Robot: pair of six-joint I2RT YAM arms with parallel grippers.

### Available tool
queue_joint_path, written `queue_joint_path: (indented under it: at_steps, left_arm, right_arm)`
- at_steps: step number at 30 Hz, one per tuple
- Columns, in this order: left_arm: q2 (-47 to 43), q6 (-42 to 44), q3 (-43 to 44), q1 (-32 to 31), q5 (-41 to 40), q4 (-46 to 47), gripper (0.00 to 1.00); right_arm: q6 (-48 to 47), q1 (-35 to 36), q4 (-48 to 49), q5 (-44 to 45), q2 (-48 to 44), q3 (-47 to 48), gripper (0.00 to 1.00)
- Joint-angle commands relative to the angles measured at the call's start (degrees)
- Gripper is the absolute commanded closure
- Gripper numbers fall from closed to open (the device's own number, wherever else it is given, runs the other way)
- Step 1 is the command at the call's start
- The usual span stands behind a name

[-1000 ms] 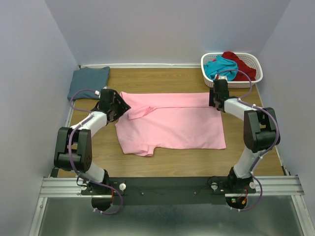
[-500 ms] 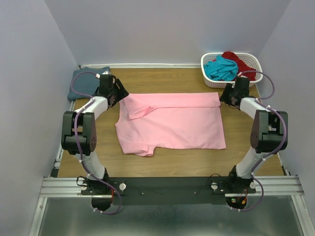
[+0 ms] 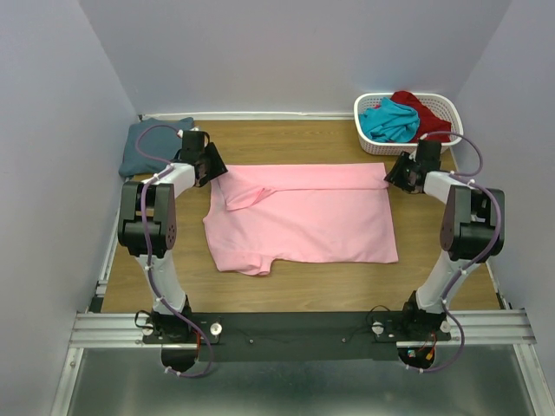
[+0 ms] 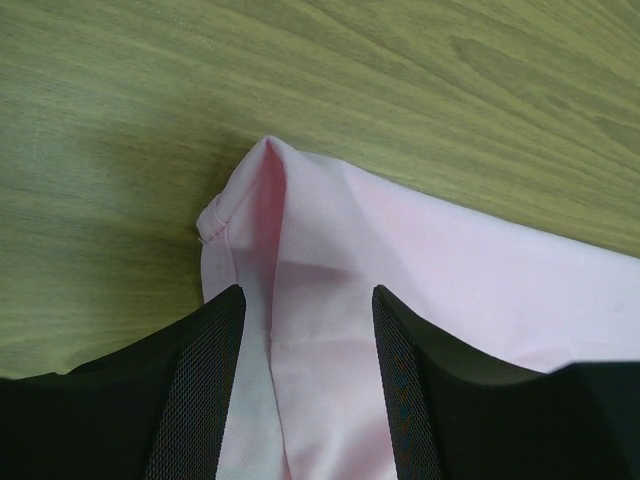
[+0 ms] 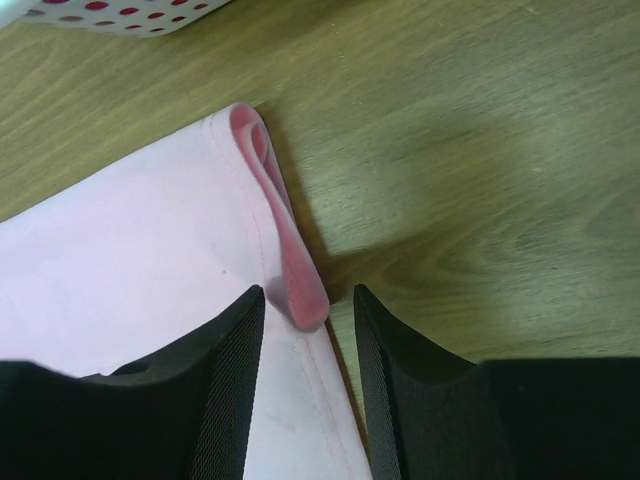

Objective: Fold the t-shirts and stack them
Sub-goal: Fold the tshirt

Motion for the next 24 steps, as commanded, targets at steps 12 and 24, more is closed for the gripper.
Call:
queue_joint_path:
  at_steps: [12, 24]
  left_arm:
    - [0.03, 1.38, -1.47, -0.78, 1.88, -1.98, 0.38]
    - [1.08, 1.29, -1.74, -1.48, 0.91, -3.12, 0.43]
  right_arm:
    - [2.47, -1.47, 0.87, -6.18, 1.94, -0.57, 0.62]
    - [2.65, -1.56, 0.87, -6.97, 2.11, -1.1, 0.81]
